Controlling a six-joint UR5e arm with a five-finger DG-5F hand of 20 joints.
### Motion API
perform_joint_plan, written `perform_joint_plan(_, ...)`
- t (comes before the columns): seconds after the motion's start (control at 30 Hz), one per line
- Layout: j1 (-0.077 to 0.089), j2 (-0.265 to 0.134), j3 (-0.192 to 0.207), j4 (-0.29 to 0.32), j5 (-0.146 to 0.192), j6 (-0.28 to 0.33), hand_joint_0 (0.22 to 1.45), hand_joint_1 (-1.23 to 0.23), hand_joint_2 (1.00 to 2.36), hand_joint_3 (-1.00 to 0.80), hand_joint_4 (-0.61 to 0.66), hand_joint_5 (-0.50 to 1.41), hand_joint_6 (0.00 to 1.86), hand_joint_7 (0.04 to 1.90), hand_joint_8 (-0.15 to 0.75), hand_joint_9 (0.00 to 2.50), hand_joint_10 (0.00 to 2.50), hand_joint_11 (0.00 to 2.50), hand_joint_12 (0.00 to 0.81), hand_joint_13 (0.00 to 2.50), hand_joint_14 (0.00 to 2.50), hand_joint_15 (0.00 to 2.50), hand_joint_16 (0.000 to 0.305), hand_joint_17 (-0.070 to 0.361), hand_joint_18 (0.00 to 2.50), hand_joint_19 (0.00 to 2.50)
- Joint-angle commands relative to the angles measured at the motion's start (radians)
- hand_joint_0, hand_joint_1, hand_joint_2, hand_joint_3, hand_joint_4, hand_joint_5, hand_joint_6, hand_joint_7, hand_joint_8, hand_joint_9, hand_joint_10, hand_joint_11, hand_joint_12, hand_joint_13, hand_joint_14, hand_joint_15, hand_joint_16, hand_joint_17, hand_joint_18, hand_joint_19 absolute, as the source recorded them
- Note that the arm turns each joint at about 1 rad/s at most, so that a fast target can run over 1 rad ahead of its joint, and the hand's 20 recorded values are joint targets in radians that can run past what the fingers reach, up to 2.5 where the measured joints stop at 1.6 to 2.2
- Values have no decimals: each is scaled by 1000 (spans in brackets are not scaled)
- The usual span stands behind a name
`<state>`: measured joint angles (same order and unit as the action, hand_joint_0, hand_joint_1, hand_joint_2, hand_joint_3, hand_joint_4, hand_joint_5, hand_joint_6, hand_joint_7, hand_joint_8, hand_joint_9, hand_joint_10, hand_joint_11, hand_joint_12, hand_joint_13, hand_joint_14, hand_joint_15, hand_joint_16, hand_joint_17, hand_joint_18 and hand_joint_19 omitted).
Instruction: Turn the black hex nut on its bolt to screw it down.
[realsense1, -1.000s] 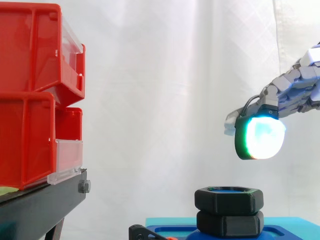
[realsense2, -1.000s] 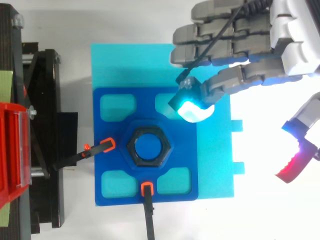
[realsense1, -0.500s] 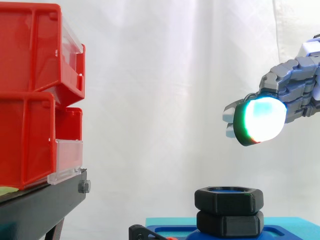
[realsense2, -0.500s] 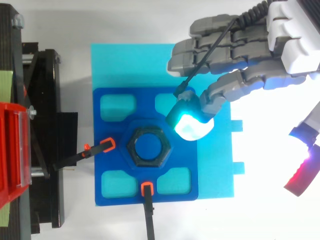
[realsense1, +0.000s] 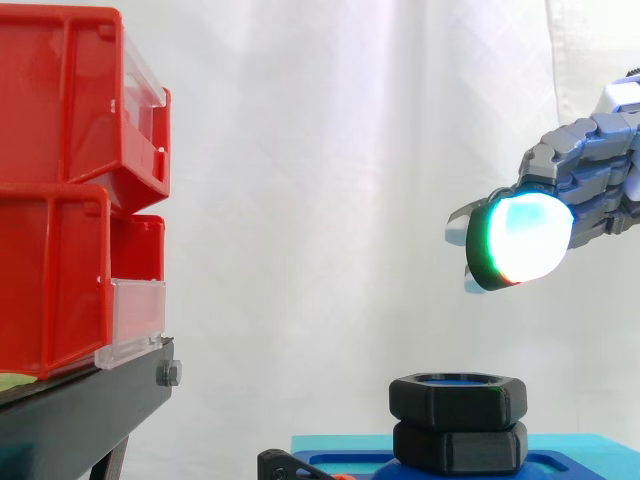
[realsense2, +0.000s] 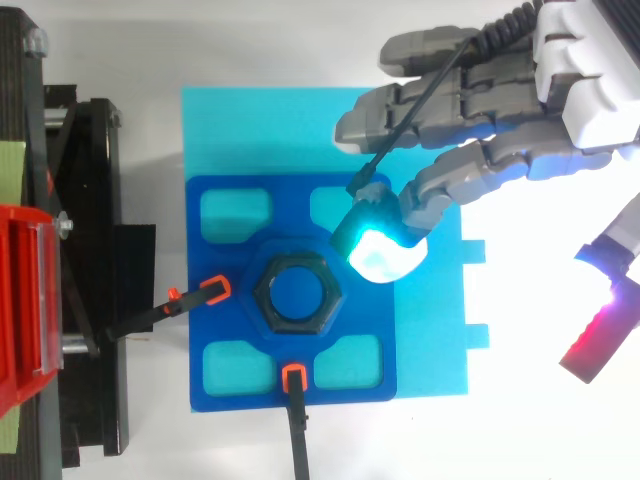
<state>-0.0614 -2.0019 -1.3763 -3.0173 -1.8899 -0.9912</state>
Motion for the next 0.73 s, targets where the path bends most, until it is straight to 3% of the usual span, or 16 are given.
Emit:
perform_joint_plan(0.0, 0, 0, -1, 0, 0, 0, 438, -127, 1000, -500, 52, -300, 500, 564, 215, 0, 0, 0, 513, 300, 0, 0, 79, 179, 0, 0)
perform_joint_plan(0.4, 0, 0, 0, 0, 0, -1, 447, -174, 1000, -500, 16, -300, 500, 568, 195, 0, 0, 0, 549, 130, 0, 0, 76, 172, 0, 55)
perform_joint_plan(0.57, 2, 0, 0, 0, 0, -1, 444, -176, 1000, -500, 28, -300, 501, 575, 210, 0, 0, 0, 500, 273, 0, 0, 77, 174, 24, 59)
perform_joint_plan(0.6, 0, 0, 0, 0, 0, -1, 445, -216, 1000, -500, 43, -300, 500, 547, 221, 0, 0, 0, 502, 275, 0, 0, 80, 179, 255, 118)
perform_joint_plan(0.63, 2, -2, 0, 0, 0, -1, 443, -222, 1000, -500, 42, -300, 500, 547, 221, 0, 0, 0, 500, 268, 0, 0, 80, 180, 278, 125)
perform_joint_plan(0.7, 2, 0, 0, 0, 0, -1, 443, -224, 1000, -500, 40, -300, 500, 565, 225, 0, 0, 0, 487, 334, 0, 0, 82, 184, 203, 56)
